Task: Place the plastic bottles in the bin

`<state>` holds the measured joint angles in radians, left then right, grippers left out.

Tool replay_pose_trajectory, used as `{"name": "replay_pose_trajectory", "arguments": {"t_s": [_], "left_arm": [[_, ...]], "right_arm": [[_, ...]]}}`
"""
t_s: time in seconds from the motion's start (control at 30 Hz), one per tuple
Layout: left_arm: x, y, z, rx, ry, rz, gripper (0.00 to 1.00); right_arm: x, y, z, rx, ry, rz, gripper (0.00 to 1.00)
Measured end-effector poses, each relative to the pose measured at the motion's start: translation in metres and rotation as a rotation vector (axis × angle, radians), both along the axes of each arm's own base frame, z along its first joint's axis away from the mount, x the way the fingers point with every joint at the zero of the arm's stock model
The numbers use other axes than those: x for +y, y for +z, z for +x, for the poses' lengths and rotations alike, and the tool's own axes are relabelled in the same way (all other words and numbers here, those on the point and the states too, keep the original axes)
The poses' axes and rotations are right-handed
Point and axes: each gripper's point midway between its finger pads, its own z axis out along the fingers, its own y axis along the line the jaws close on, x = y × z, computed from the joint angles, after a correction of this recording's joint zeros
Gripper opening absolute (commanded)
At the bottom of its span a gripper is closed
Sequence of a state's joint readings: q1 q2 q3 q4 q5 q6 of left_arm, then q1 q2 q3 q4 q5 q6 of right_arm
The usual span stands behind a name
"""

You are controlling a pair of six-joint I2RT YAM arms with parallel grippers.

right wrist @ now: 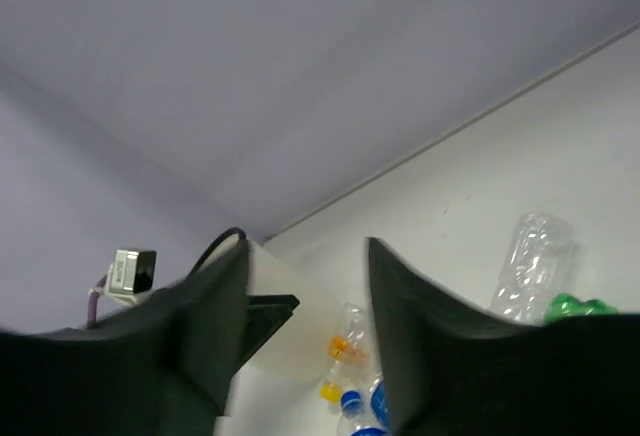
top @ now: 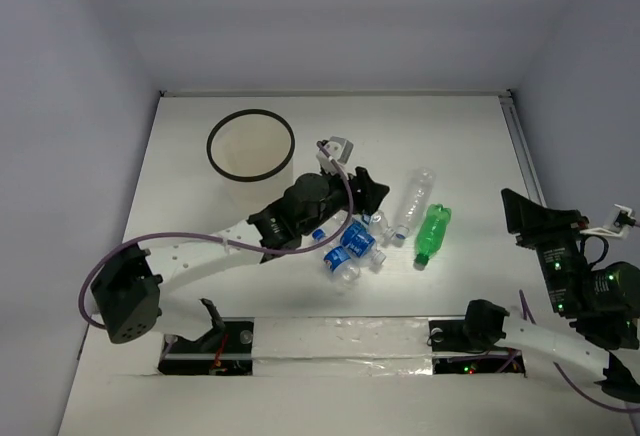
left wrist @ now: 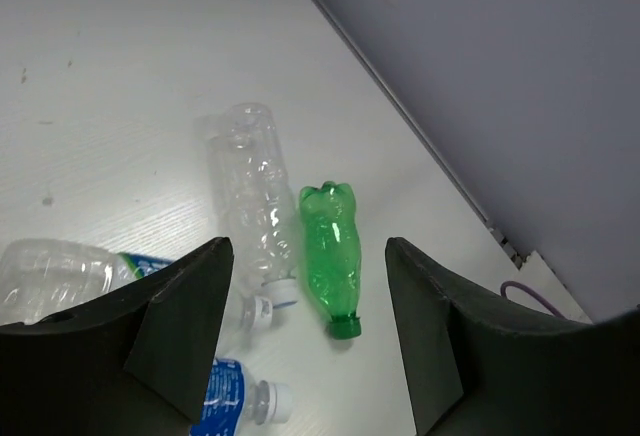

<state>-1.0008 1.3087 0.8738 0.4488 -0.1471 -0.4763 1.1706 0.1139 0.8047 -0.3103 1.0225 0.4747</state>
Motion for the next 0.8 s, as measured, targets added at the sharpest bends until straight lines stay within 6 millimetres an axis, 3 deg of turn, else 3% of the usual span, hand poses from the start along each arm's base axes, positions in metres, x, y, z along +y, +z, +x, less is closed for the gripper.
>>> {"name": "replay_pose_trajectory", "arguments": {"t_s": [0.07,0.1,0.2,0.23,0.27,0.3,0.33,0.57,0.67,0.7,0.73,0.77,0.8], "left_arm": [[-0.010,0.005,0.004,-0.009,-0.012,0.000,0.59],[-0.015,0.006,0.006,-0.012,-0.016,0.003,0.58],[-0.036,0.007,0.016,-0.020,-0.035,0.022,0.49],[-0.044,0.005,0.020,-0.022,-0.040,0.036,0.40],[-0.053,0.003,0.023,-0.022,-0.049,0.050,0.24],[-0.061,0.001,0.026,-0.023,-0.056,0.060,0.24],[-0.070,-0.006,0.029,-0.022,-0.065,0.091,0.00],[-0.126,-0.046,0.055,0.003,-0.093,0.214,0.00],[-0.141,-0.063,0.065,0.017,-0.100,0.269,0.24],[-0.146,-0.065,0.069,0.018,-0.100,0.276,0.38],[-0.153,-0.067,0.073,0.016,-0.102,0.283,0.38],[-0.157,-0.070,0.075,0.019,-0.105,0.294,0.50],[-0.161,-0.073,0.078,0.015,-0.109,0.306,0.53]], "right_arm": [[-0.006,0.000,-0.002,-0.004,-0.007,0.017,0.29],[-0.008,0.000,-0.002,-0.002,-0.011,0.020,0.11],[-0.010,-0.006,-0.001,0.016,-0.023,0.012,0.01],[-0.010,-0.008,-0.001,0.020,-0.026,0.011,0.00],[-0.011,-0.010,-0.001,0.025,-0.028,0.010,0.00],[-0.012,-0.010,-0.001,0.024,-0.029,0.014,0.00],[-0.013,-0.010,-0.002,0.023,-0.028,0.018,0.00],[-0.012,-0.014,-0.002,0.032,-0.023,0.028,0.00],[-0.010,-0.018,-0.001,0.041,-0.021,0.026,0.00],[-0.008,-0.020,-0.001,0.044,-0.020,0.024,0.00],[-0.007,-0.021,0.000,0.046,-0.019,0.020,0.00],[-0.005,-0.024,0.000,0.049,-0.017,0.016,0.00],[-0.003,-0.026,0.001,0.051,-0.015,0.008,0.01]]}}
